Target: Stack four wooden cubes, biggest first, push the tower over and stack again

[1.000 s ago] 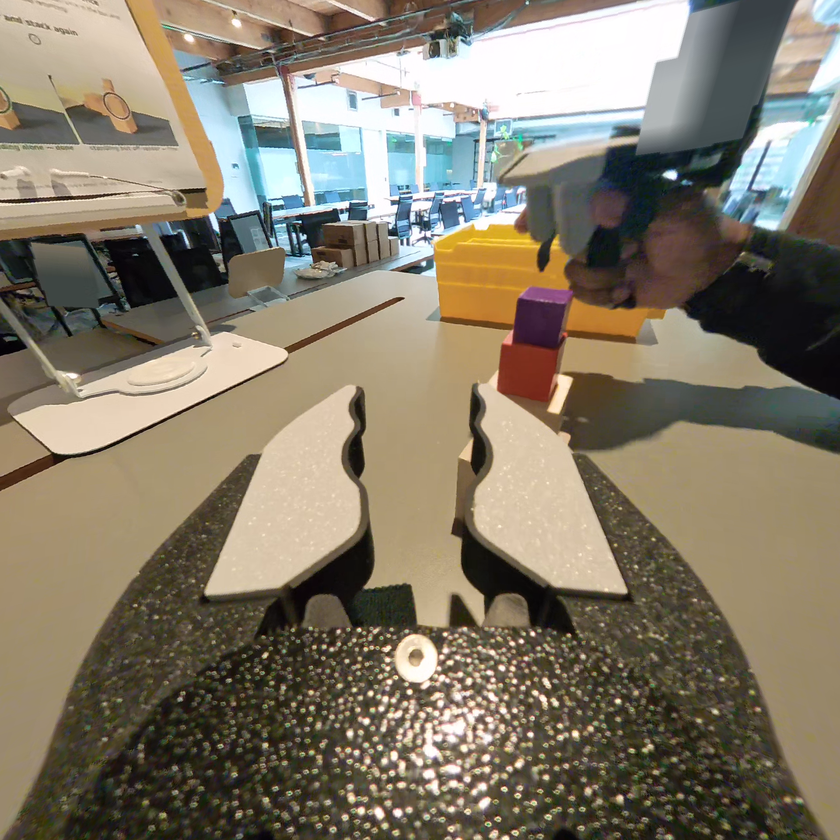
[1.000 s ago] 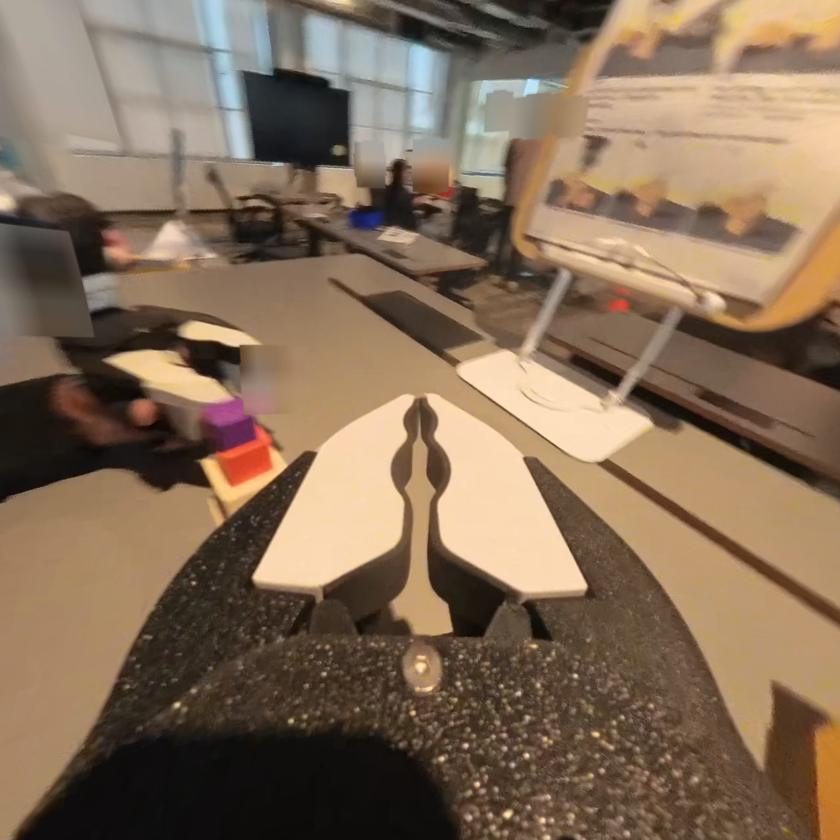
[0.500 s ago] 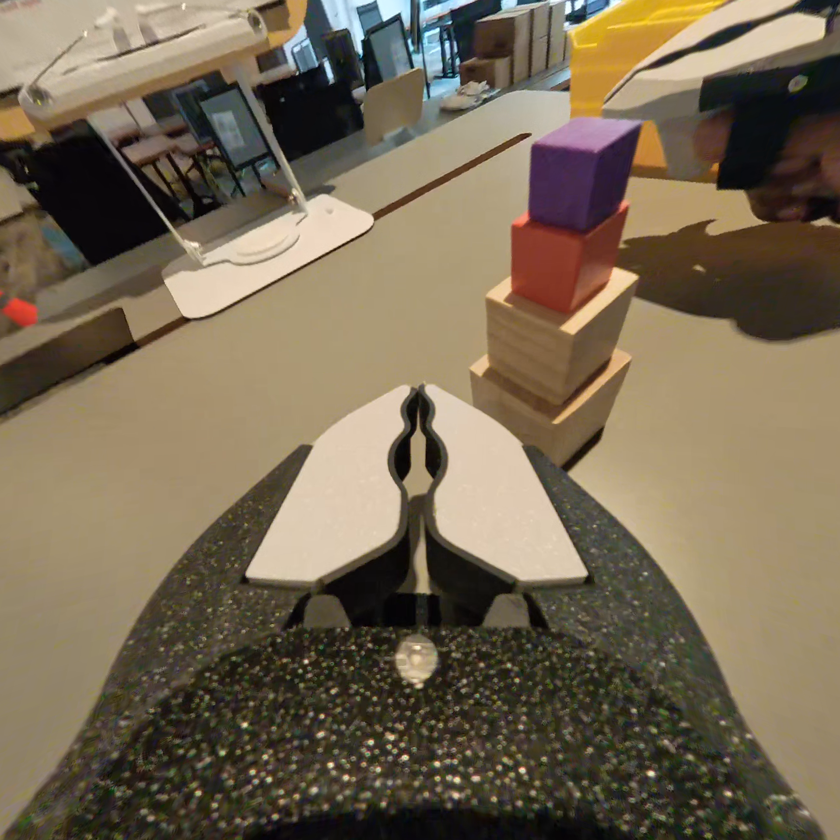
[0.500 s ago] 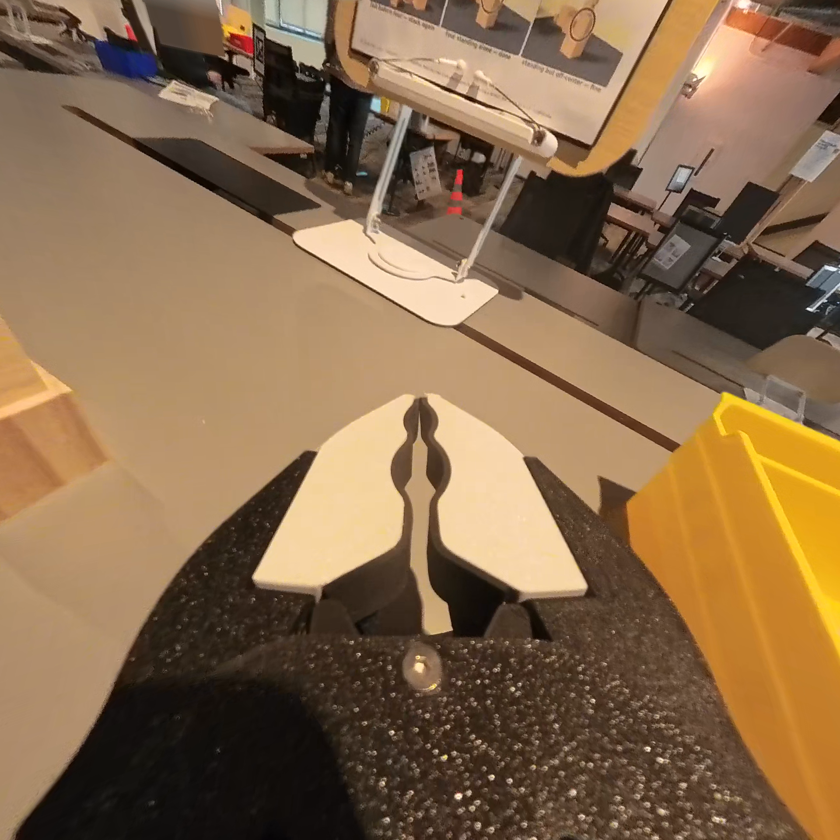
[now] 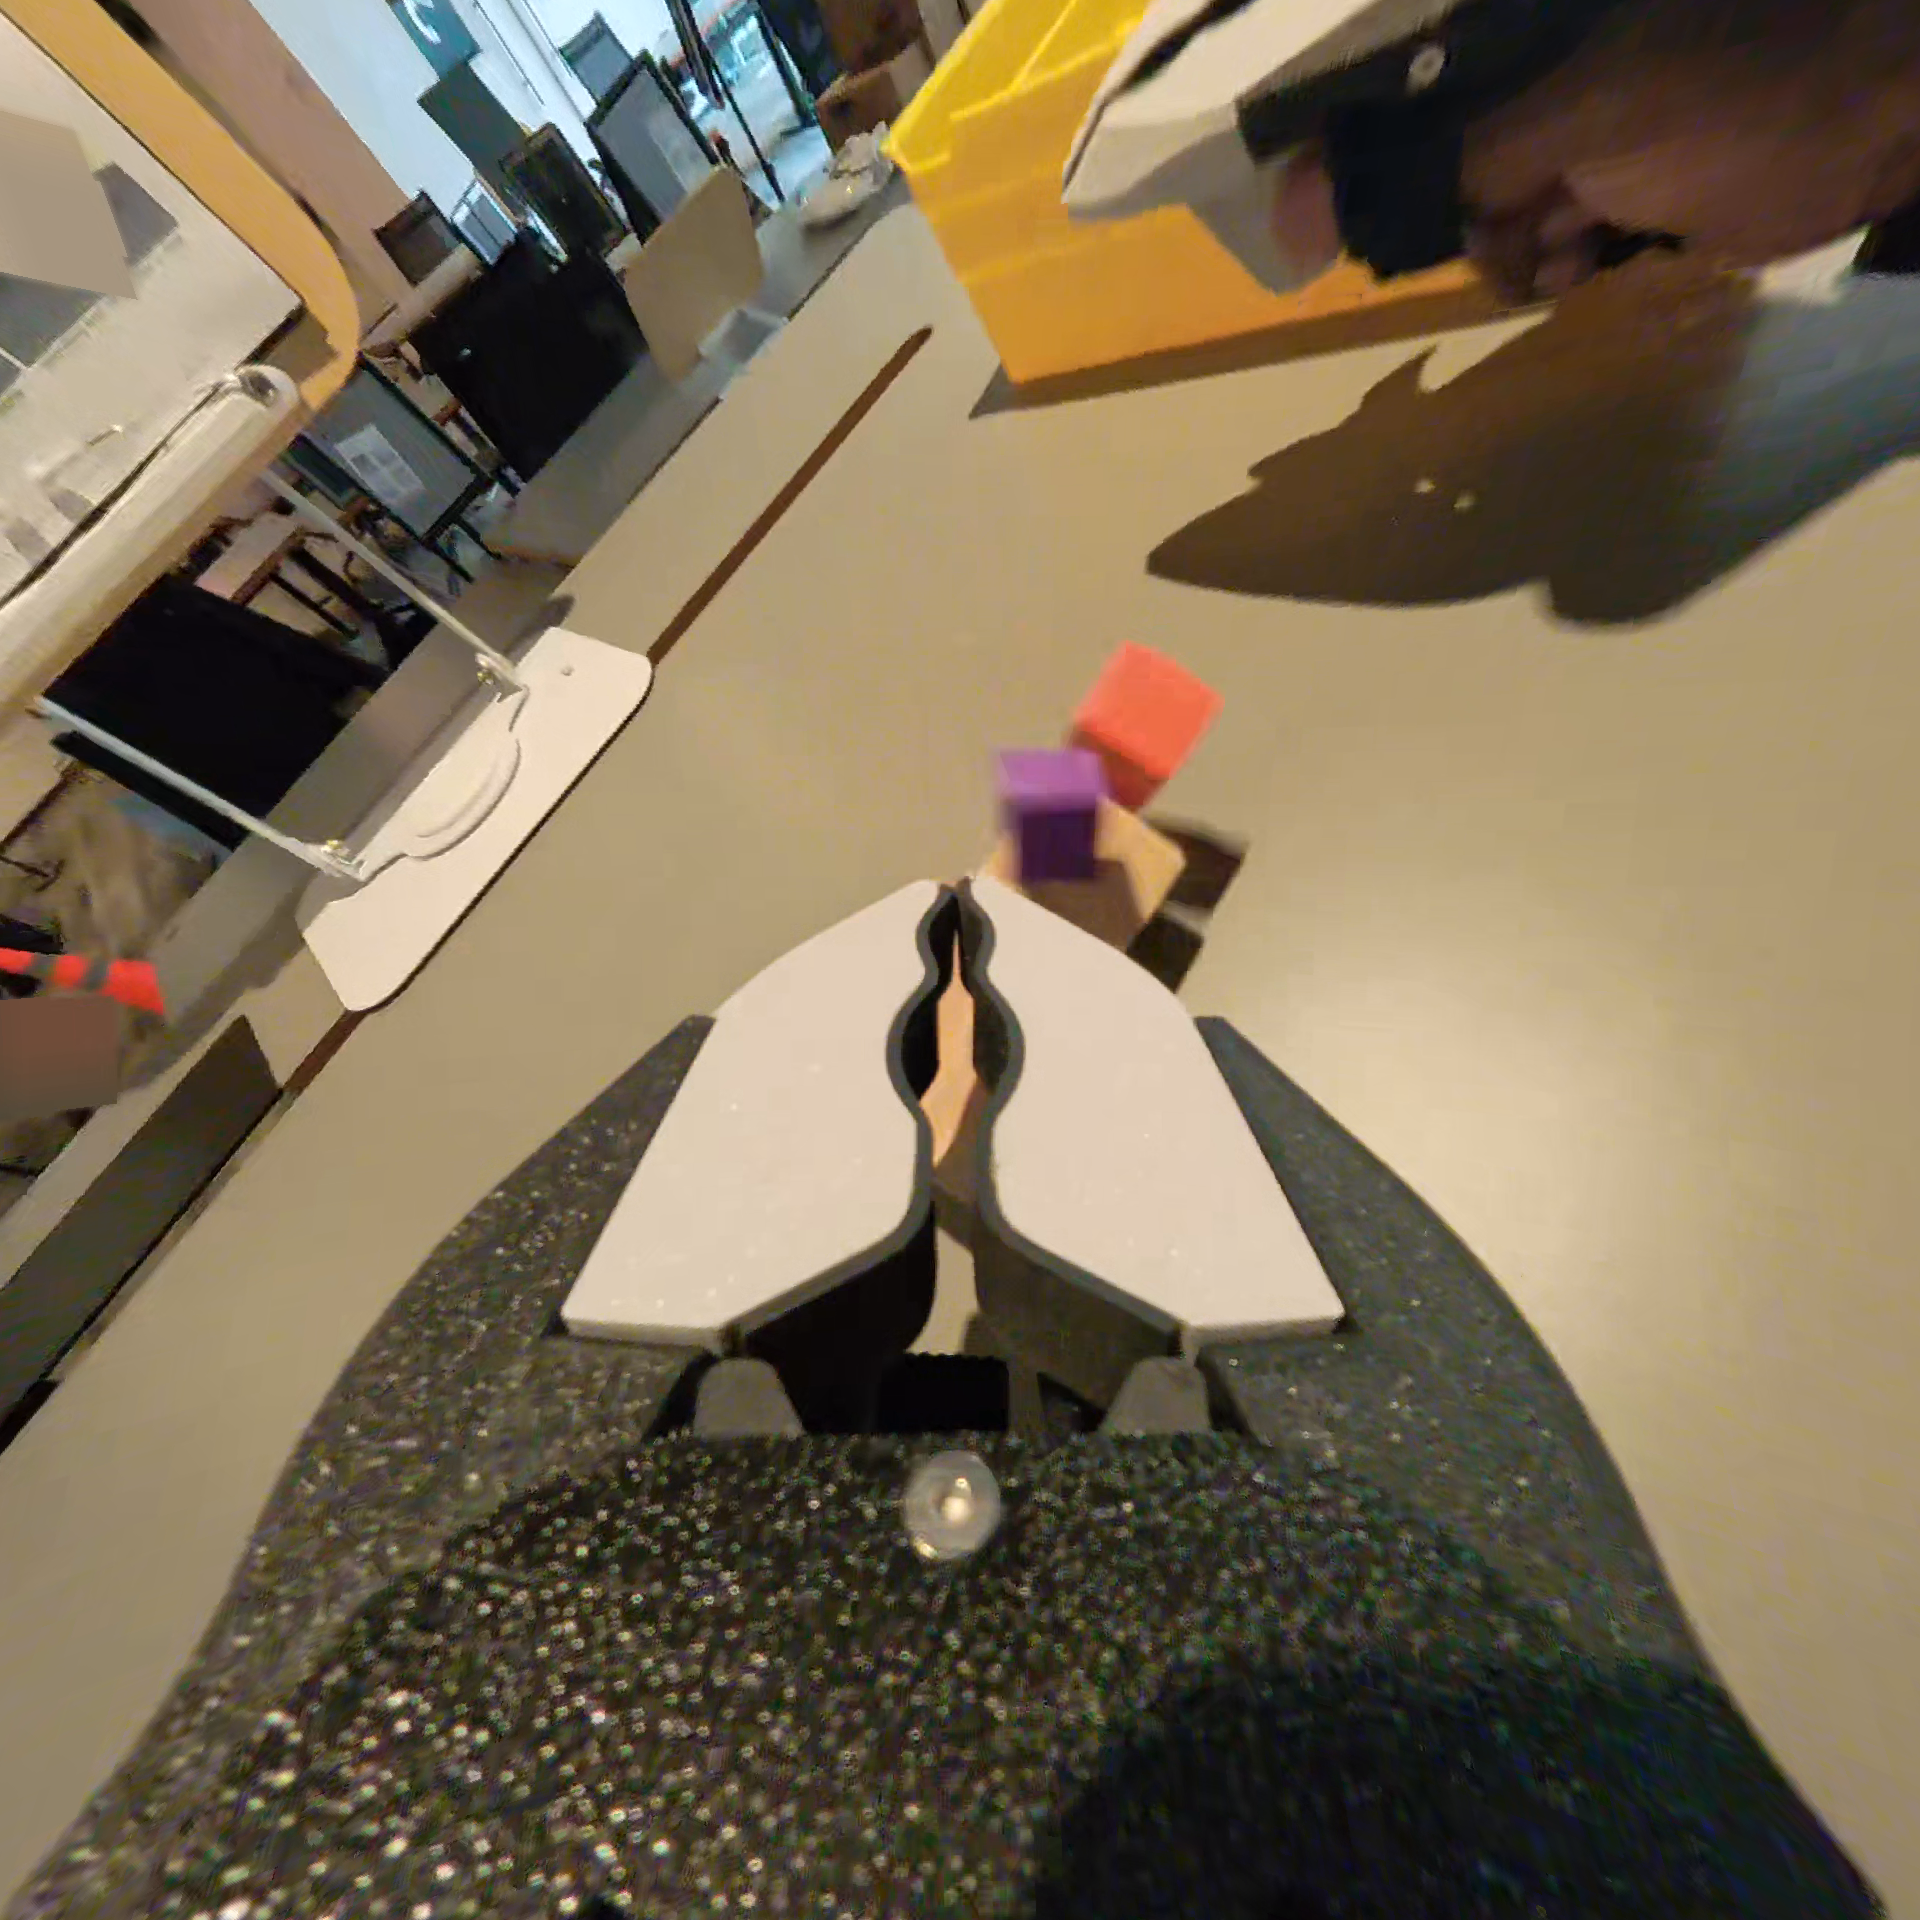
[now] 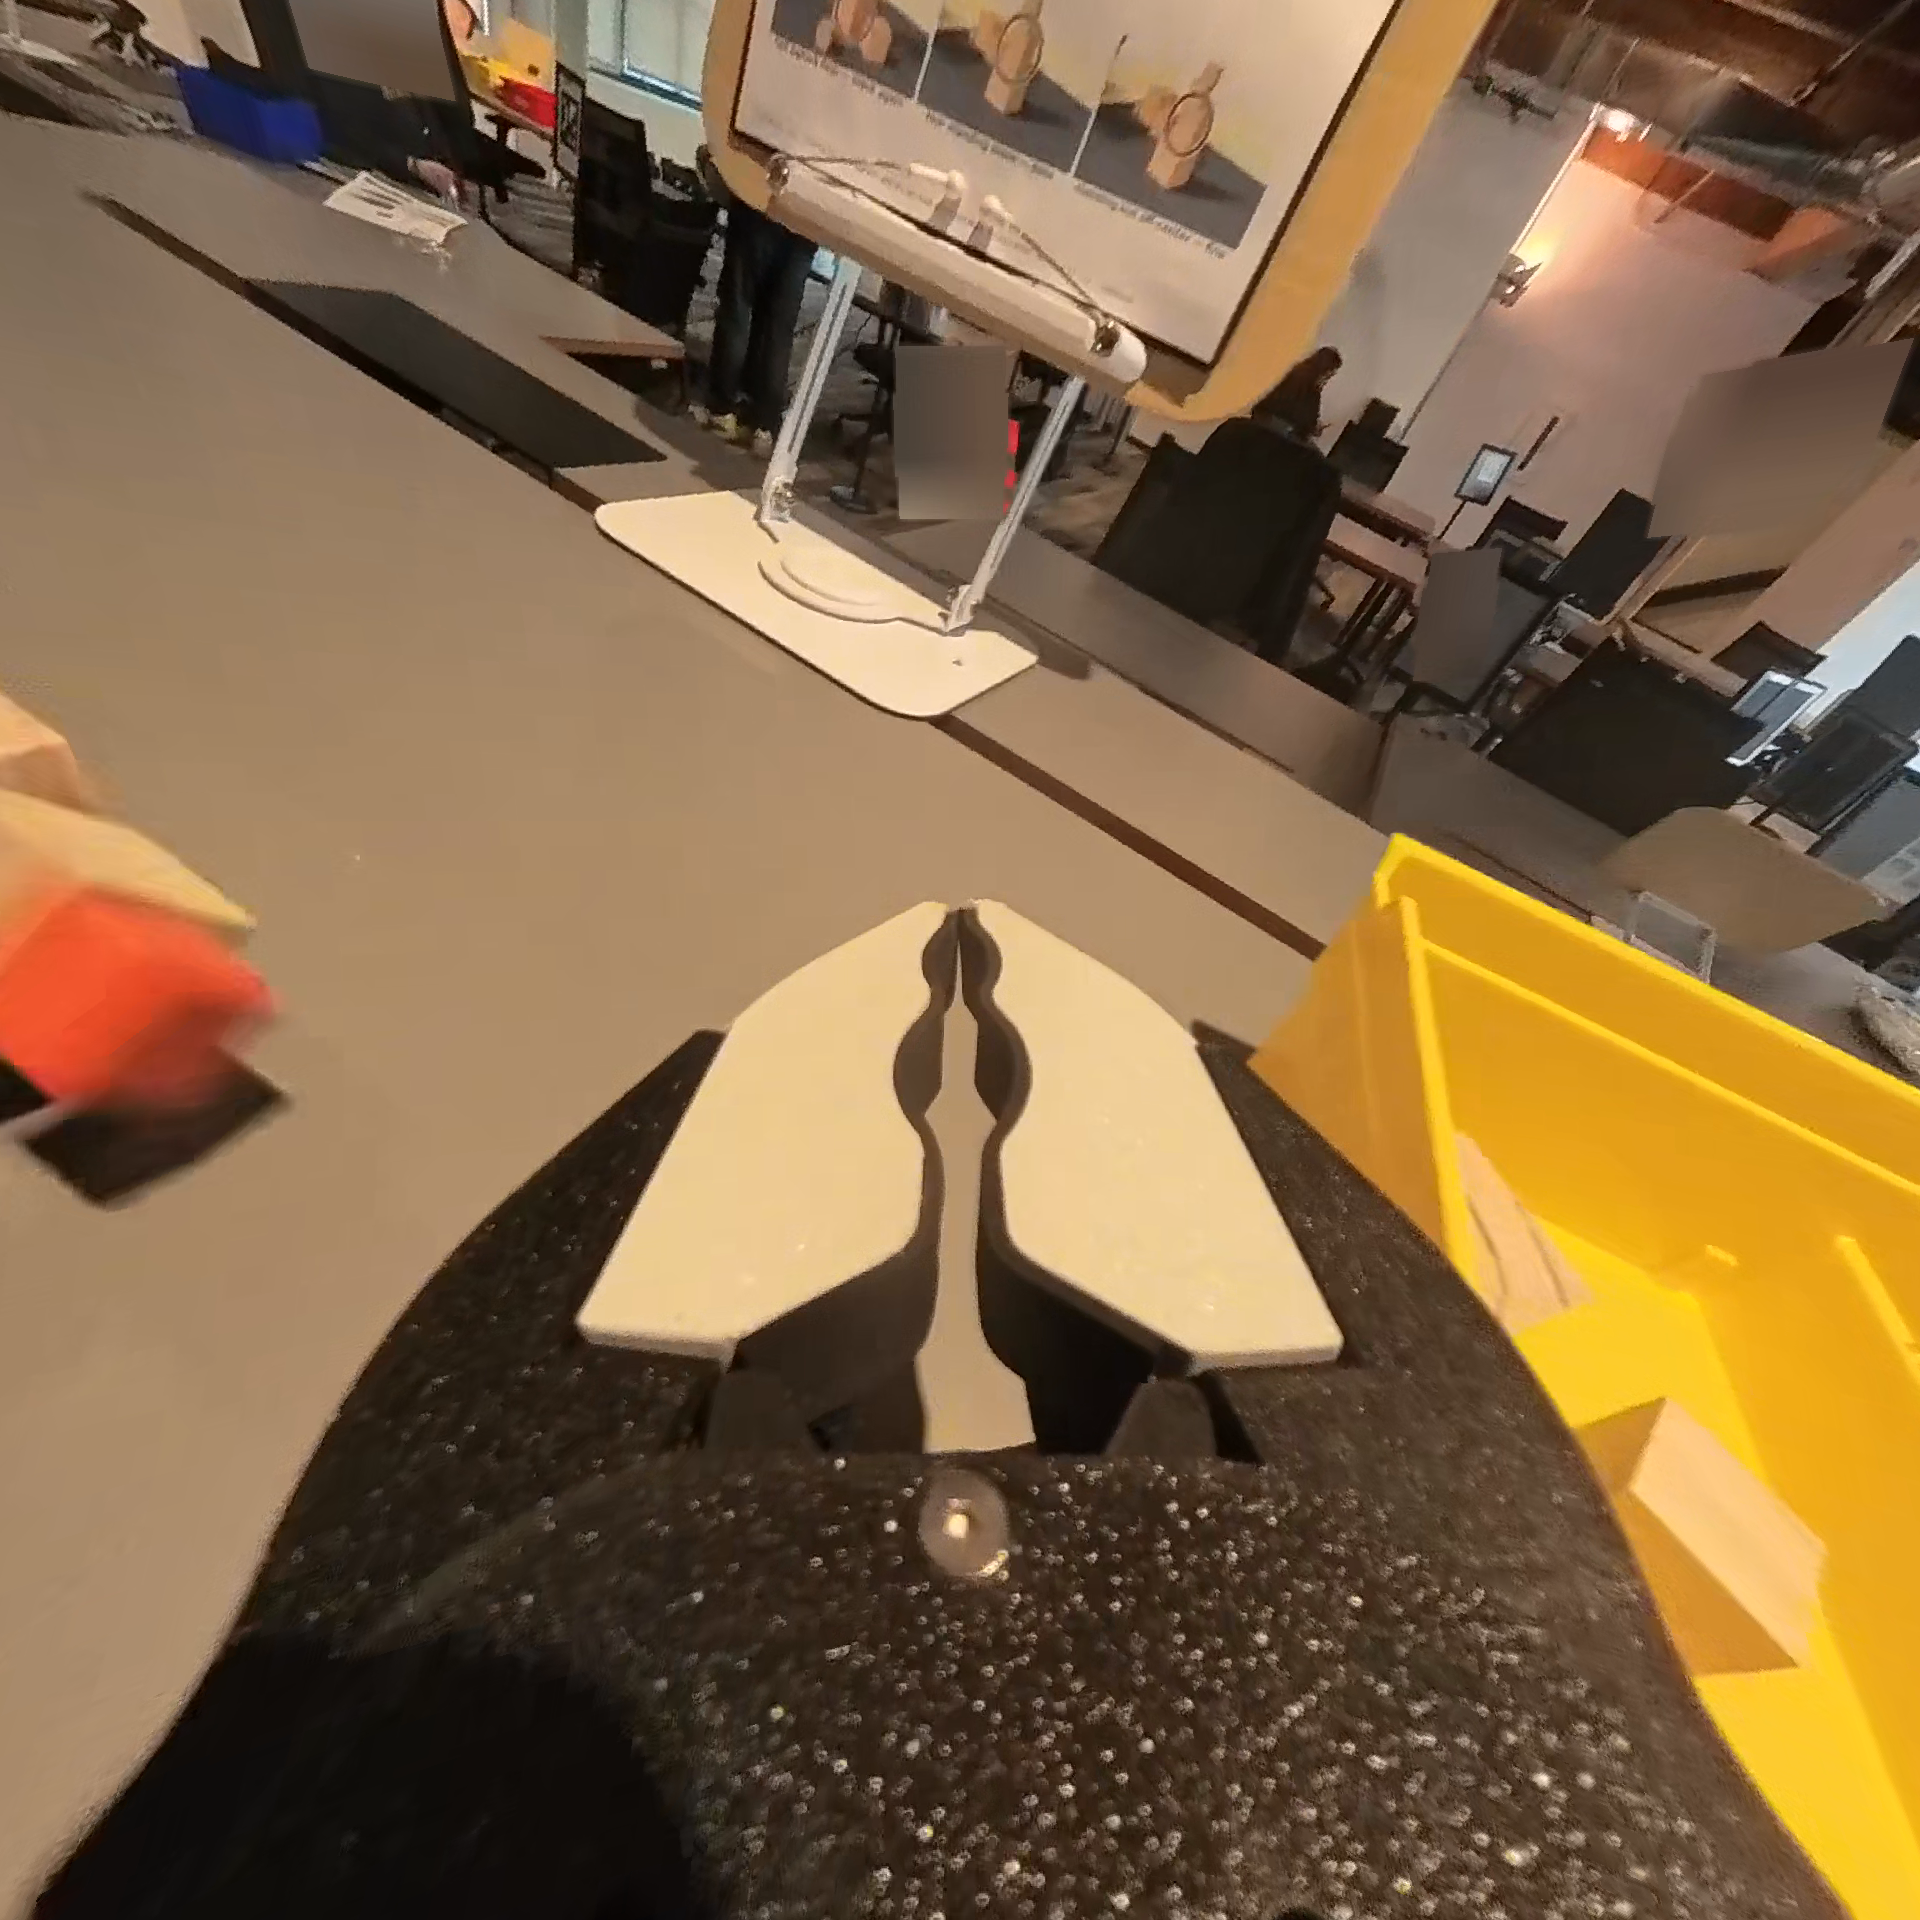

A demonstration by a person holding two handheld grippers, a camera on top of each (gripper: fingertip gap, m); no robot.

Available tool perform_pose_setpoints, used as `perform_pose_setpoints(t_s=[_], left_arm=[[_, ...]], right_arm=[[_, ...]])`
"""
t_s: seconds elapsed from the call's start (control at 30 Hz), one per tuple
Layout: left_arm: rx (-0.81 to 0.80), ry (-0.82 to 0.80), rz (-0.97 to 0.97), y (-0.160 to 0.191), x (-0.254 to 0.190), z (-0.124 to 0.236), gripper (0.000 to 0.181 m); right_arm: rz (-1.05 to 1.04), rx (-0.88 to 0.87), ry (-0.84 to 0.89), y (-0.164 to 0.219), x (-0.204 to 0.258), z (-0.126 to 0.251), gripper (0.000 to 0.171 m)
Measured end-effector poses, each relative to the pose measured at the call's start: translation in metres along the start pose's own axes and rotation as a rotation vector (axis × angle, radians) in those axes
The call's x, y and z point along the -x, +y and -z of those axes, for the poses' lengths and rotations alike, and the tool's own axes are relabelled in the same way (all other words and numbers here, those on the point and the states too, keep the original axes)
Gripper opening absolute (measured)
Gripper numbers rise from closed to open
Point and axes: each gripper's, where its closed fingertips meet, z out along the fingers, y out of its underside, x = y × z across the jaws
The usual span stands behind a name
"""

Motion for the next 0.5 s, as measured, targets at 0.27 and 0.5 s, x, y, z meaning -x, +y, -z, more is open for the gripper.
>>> perform_pose_setpoints(t_s=[0.27,0.5], left_arm=[[-0.063,-0.313,0.267,0.049,0.048,0.037,0.0],[-0.091,-0.517,0.159,0.047,0.043,0.054,0.003]], right_arm=[[0.003,-0.015,-0.077,0.009,0.009,0.025,0.0],[0.02,-0.035,-0.161,0.013,0.04,0.046,0.0]])
